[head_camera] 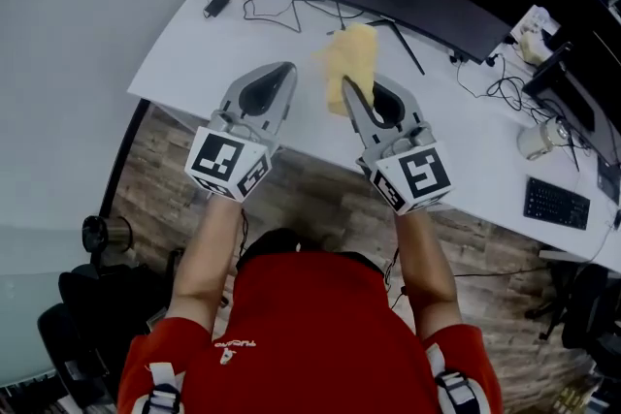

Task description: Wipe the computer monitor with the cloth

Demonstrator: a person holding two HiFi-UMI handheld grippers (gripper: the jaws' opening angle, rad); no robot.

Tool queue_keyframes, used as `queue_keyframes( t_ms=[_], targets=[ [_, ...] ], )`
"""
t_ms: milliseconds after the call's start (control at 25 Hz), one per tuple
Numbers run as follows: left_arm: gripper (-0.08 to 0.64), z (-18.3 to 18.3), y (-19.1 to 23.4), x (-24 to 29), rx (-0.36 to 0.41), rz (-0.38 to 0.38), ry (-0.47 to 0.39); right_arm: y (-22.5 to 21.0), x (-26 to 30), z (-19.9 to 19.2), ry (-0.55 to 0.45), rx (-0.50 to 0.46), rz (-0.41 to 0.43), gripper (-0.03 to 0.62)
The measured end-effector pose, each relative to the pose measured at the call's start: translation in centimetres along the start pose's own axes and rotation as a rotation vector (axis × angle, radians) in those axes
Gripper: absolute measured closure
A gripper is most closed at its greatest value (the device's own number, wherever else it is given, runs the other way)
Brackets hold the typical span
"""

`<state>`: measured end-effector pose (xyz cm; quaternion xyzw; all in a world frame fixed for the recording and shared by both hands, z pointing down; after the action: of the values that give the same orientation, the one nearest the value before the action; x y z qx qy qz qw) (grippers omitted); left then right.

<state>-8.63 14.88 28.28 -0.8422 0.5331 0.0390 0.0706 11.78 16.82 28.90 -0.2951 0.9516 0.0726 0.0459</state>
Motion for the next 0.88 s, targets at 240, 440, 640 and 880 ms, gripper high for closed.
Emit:
queue_keyframes(
  t_ms=[240,440,640,880],
  targets=[
    [0.548,0.2,1.0,3.9,-0.012,-0.007,-0.002,-4.6,2.8,2.1,0.023,-0.061,0.014,0.532],
    [0.548,0.0,3.7,7.8,-0.021,-0.015,-0.016,-8.6,6.7,3.8,0.073,-0.145,-0.005,0.531],
    [0.548,0.3,7.6,12.5,-0.007,-0.043,-0.03,-12.7,11.4,5.9,0.09,-0.215,-0.012,0.531],
    [0.548,0.2,12.5,17.7,0.014,-0.086,-0.015,-16.6,17.4,8.1,0.138,-0.296,-0.034,0.531]
  ],
)
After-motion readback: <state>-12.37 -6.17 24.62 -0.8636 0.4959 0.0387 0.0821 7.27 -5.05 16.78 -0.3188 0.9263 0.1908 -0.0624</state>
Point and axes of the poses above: the fingertips, and each gripper's own axes: x forward along the fingers, y to its left, z out of its top, the point moved 10 cm from there along -x, backward along the fingers, and after that the axes turned 15 degrees about z, right-handed, at the moved point
